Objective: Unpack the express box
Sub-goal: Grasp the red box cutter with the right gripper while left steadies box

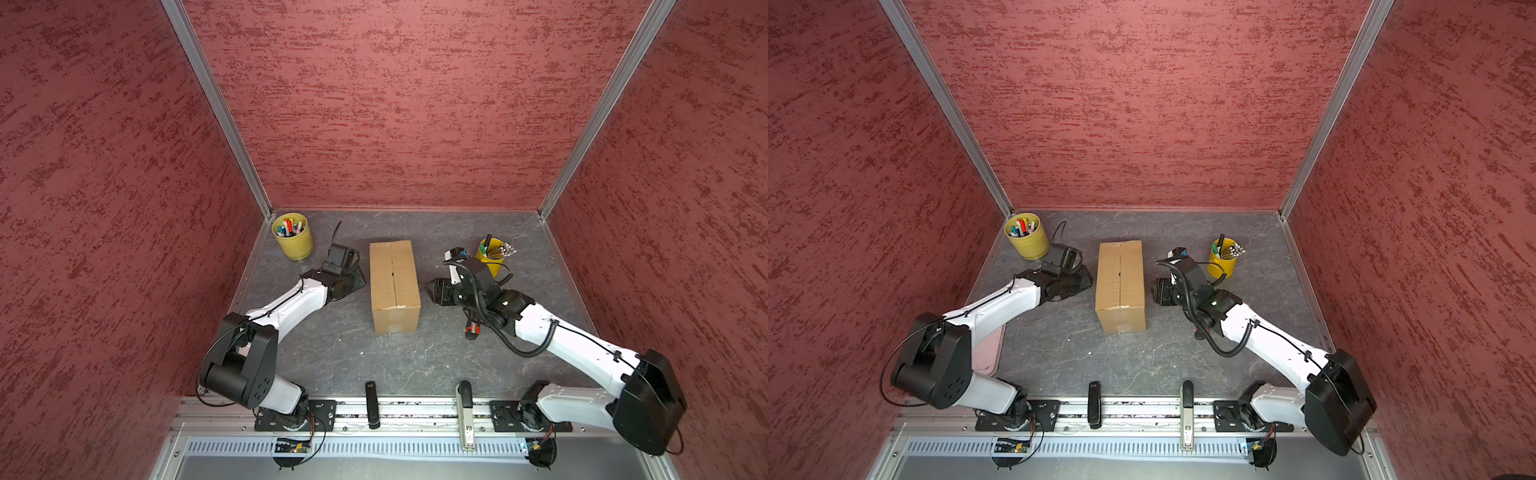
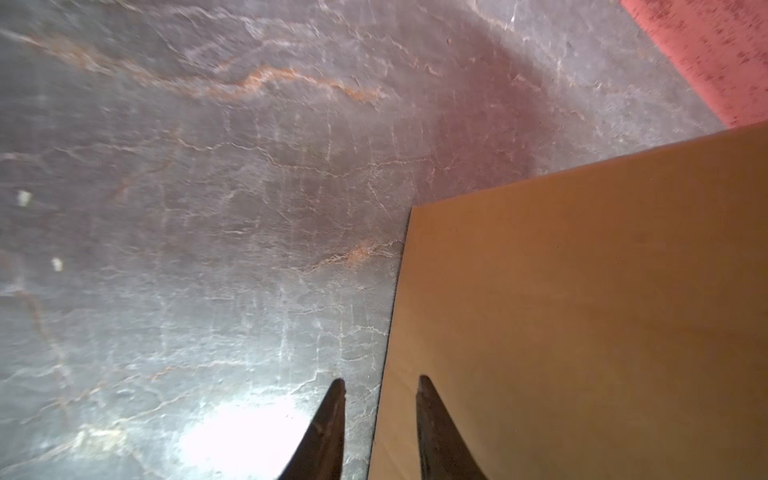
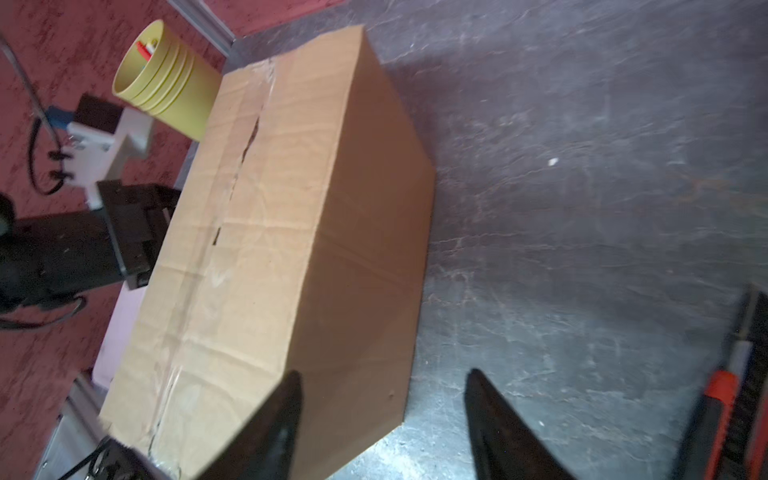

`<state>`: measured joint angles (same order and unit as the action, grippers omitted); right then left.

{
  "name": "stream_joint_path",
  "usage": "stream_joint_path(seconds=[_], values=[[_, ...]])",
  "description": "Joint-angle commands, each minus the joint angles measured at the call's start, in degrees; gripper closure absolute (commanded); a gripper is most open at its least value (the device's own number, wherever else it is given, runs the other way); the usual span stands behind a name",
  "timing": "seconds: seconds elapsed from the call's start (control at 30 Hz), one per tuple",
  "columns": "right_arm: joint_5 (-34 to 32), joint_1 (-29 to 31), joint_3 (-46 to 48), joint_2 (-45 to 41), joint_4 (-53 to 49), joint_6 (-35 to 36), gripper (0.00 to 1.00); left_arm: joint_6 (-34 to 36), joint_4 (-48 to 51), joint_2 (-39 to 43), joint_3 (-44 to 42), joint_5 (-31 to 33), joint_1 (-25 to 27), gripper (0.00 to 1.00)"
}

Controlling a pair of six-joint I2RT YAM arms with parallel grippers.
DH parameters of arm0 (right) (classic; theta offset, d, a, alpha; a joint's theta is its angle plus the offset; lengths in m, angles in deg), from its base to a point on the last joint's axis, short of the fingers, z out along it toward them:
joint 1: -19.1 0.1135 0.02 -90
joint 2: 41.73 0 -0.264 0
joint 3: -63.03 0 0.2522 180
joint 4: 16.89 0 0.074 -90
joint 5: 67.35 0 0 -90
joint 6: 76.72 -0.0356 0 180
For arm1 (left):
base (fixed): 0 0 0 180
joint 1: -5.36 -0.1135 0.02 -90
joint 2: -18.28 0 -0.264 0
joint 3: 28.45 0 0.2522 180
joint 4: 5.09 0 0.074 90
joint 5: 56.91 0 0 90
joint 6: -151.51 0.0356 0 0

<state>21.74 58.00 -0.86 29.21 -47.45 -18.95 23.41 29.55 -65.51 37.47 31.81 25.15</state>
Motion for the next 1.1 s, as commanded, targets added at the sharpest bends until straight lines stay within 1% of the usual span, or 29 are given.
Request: stream_joint_path(seconds=[0.0, 0.13, 0.23, 0.3, 0.37, 0.47, 0.6, 0.8, 0.93, 1.07], values=[[-8.48, -0.17, -3.12, -0.81, -5.57, -1.70, 0.01, 0.18, 0.10, 2.93, -0.39, -0.22, -0.94, 0.69], [-11.37, -1.20, -4.83, -1.56, -8.84, -2.69, 0.01, 0.28, 1.14, 4.61, 0.42, 0.13, -1.16, 0.69], [-11.19, -2.43, -5.77, -1.60, -12.72, -2.57, 0.01, 0.35, 2.03, 5.63, 1.14, 0.62, -1.17, 0.69], [-12.21, -2.86, -7.64, -0.30, -18.53, -3.59, 0.08, 0.43, 2.95, 6.50, 1.53, 1.23, -1.20, 0.69], [-14.82, -3.06, -9.33, 1.56, -25.73, -6.52, 0.18, 0.47, 3.63, 7.74, 1.63, 1.81, -1.24, 0.69], [-15.79, -3.27, -8.13, 1.76, -30.73, -10.26, 0.23, 0.44, 4.50, 9.55, 1.54, 2.37, -1.25, 0.68], [-12.45, -6.64, -2.98, 0.72, -30.99, -11.74, 0.24, 0.71, 5.91, 11.08, 2.35, 2.37, -1.25, 0.68], [-8.23, -11.38, 3.01, 2.66, -26.94, -9.69, 0.27, 2.43, 8.86, 12.56, 5.29, 2.88, -1.30, 0.67], [-5.92, -13.42, 5.00, 5.53, -23.68, -8.06, 0.30, 2.57, 9.43, 13.86, 5.67, 3.28, -1.33, 0.66], [-4.00, -14.20, 5.58, 8.07, -20.15, -6.75, 0.32, 2.49, 9.79, 14.00, 5.52, 3.14, -1.34, 0.66]])
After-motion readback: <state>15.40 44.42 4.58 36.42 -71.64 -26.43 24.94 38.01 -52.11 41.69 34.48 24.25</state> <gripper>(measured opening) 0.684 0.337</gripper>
